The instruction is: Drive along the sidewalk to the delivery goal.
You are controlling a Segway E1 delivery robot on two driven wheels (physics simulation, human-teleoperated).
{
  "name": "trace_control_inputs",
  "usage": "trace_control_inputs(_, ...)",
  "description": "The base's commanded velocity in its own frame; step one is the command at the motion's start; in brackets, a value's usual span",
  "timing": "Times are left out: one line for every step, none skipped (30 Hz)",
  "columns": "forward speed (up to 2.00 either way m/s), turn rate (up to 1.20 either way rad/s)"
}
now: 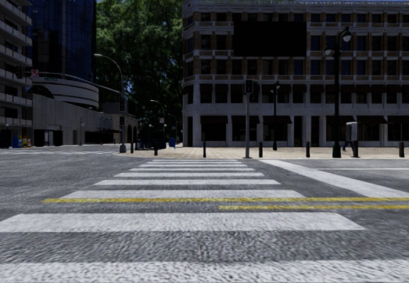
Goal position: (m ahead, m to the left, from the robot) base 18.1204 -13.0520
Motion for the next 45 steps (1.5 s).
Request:
trace_control_inputs(2.00, 0.00)
trace_control_inputs(2.00, 0.00)
trace_control_inputs(2.00, 0.00)
trace_control_inputs(2.00, 0.00)
trace_control_inputs(2.00, 0.00)
trace_control_inputs(2.00, 0.00)
trace_control_inputs(2.00, 0.00)
trace_control_inputs(2.00, 0.00)
trace_control_inputs(2.00, 0.00)
trace_control_inputs(2.00, 0.00)
trace_control_inputs(2.00, 0.00)
trace_control_inputs(2.00, 0.00)
trace_control_inputs(2.00, 0.00)
trace_control_inputs(2.00, 0.00)
trace_control_inputs(2.00, 0.00)
trace_control_inputs(2.00, 0.00)
trace_control_inputs(2.00, 0.00)
trace_control_inputs(2.00, 0.00)
trace_control_inputs(2.00, 0.00)
trace_control_inputs(2.00, 0.00)
trace_control_inputs(2.00, 0.00)
trace_control_inputs(2.00, 0.00)
trace_control_inputs(2.00, 0.00)
trace_control_inputs(2.00, 0.00)
trace_control_inputs(2.00, 0.00)
trace_control_inputs(2.00, 0.00)
trace_control_inputs(2.00, 0.00)
trace_control_inputs(2.00, 0.00)
trace_control_inputs(2.00, 0.00)
trace_control_inputs(2.00, 0.00)
trace_control_inputs(2.00, 0.00)
trace_control_inputs(2.00, 0.00)
trace_control_inputs(2.00, 0.00)
trace_control_inputs(2.00, 0.00)
trace_control_inputs(2.00, 0.00)
trace_control_inputs(2.00, 0.00)
trace_control_inputs(2.00, 0.00)
trace_control_inputs(2.00, 0.00)
trace_control_inputs(2.00, 0.00)
trace_control_inputs(2.00, 0.00)
trace_control_inputs(2.00, 0.00)
trace_control_inputs(2.00, -0.02)
trace_control_inputs(2.00, -0.02)
trace_control_inputs(2.00, -0.04)
trace_control_inputs(2.00, -0.07)
